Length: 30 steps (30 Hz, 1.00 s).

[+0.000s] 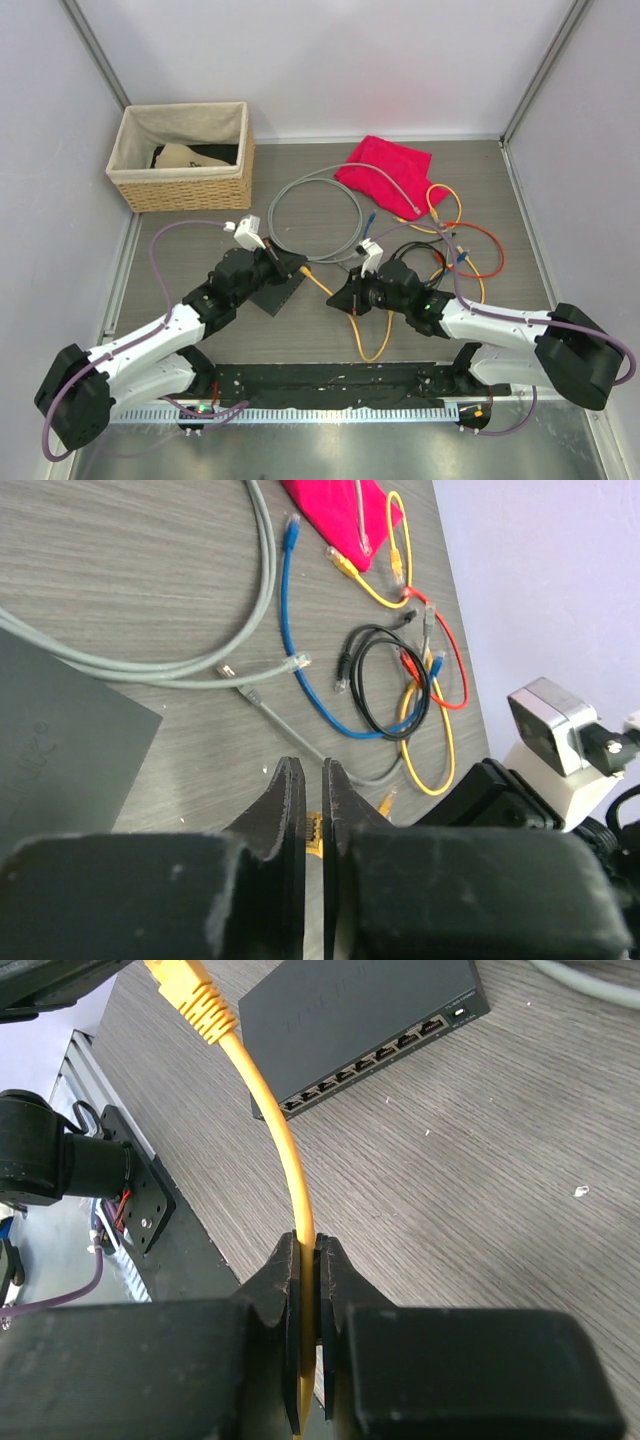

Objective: Insert the plug into the switch port
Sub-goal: Insert the connector into the switch port.

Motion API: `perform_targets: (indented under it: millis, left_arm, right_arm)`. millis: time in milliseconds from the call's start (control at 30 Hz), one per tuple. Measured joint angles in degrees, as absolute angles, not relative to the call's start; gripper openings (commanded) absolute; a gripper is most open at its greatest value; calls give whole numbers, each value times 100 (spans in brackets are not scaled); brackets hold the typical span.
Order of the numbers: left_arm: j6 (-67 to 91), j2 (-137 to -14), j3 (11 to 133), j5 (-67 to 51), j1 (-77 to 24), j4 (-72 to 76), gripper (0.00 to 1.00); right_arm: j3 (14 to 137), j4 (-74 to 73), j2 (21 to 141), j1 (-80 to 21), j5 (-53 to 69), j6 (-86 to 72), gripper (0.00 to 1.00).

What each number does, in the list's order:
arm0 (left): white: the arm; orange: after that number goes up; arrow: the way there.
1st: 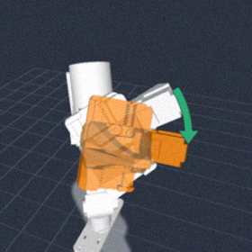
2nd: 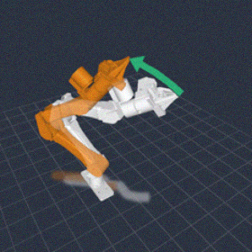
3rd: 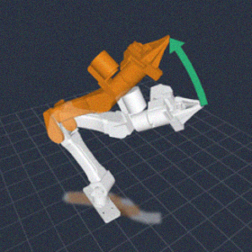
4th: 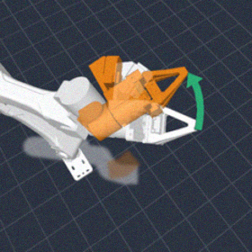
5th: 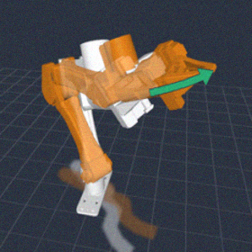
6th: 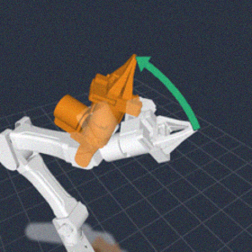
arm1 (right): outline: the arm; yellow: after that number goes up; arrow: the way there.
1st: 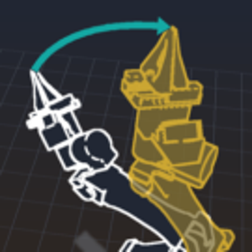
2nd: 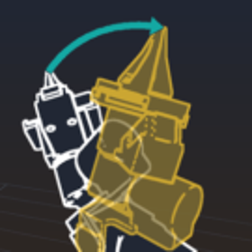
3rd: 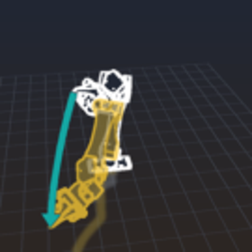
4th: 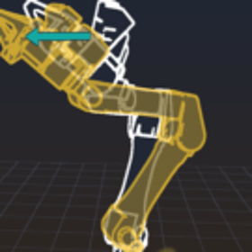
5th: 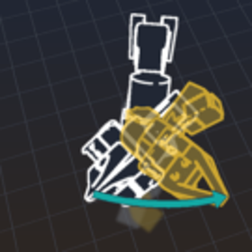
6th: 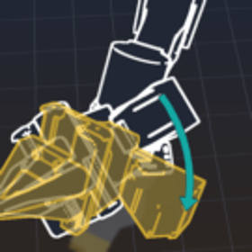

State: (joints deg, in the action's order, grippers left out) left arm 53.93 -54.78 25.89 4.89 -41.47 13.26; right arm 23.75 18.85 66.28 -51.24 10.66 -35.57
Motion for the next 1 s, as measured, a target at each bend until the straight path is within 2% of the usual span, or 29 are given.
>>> perform_targets:
  millis: [67, 100, 133, 233, 267, 433, 633, 1000]
  left_arm:
    - [5402, -5487, 2589, 471, -4147, 1328, 0]
    - [5411, -5487, 2589, 473, -4147, 1328, 0]
    - [5413, -5487, 2589, 478, -4147, 1330, 0]
    - [5452, -5485, 2589, 497, -4147, 1315, 0]
    - [5485, -5485, 2589, 499, -4147, 1299, 0]
    - [5631, -5459, 2589, 545, -4147, 1216, 0]
    - [5979, -5457, 2589, 602, -4147, 1194, 0]
    - [6558, -5463, 2589, 598, -4147, 1194, 0]
  right_arm:
    - [2375, 1887, 6661, -5124, 1070, -3577, 4]
    - [2375, 1907, 6670, -5124, 1068, -3579, 8]
    - [2375, 1927, 6676, -5124, 1068, -3579, 23]
    - [2373, 1975, 6676, -5124, 1063, -3461, 42]
    - [2373, 2012, 6674, -5124, 1046, -3295, 43]
    - [2368, 2252, 6556, -5124, 917, -2512, 45]
    - [2178, 3459, 6563, -5124, 858, -1509, 45]
    - [2252, 5142, 7706, -5124, 1177, -582, 37]
